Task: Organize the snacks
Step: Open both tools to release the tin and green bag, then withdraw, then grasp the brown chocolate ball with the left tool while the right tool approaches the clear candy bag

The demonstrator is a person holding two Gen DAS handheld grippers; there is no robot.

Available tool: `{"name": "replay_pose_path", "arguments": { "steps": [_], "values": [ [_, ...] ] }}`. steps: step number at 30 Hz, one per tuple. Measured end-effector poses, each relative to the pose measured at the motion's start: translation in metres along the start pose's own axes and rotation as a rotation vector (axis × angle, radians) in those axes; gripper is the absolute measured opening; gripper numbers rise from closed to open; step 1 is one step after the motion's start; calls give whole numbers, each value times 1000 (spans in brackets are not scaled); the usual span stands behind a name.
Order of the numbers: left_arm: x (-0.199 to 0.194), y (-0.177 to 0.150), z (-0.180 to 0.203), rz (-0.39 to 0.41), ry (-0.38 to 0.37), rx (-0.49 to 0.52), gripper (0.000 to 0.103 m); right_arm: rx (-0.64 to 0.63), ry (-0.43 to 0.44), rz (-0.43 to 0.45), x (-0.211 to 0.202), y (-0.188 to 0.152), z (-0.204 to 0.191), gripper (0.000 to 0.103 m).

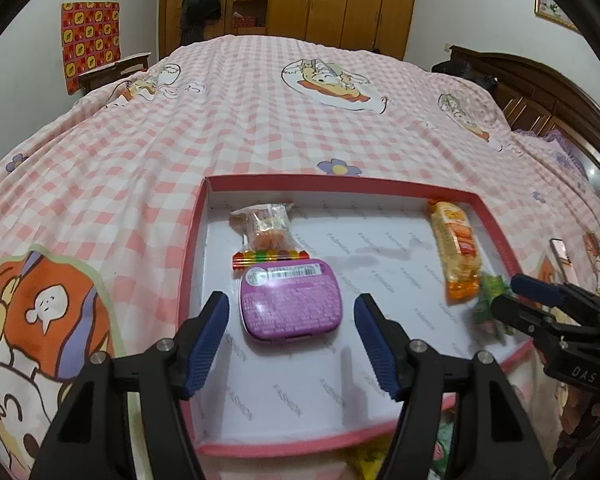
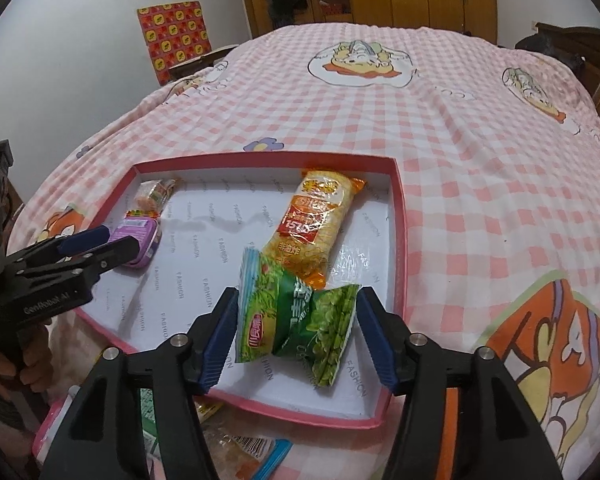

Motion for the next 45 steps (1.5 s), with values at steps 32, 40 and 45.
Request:
{"name": "replay_pose_path", "arguments": {
  "steps": [32,40,45],
  "values": [
    [-88,-73,7,-42,1,-6,69,-29,129,26,-76,-61,-42,61],
    [-81,-93,1,-88,10,-20,69,-14,147,16,-85,-77,-45,61],
    [-71,-105,1,-124,18,-19,69,-5,144,8,-87,-84,-43,61]
  ]
}}
Point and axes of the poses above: each gripper's, at about its wrist camera, not at the fingertips, and x roughly the way its jaws point, z to its right, y to its top, the point moved 4 cm from there along x, roughly the way its jaws point, and after that the axes turned 1 degree about z, right-handed, at the moved point
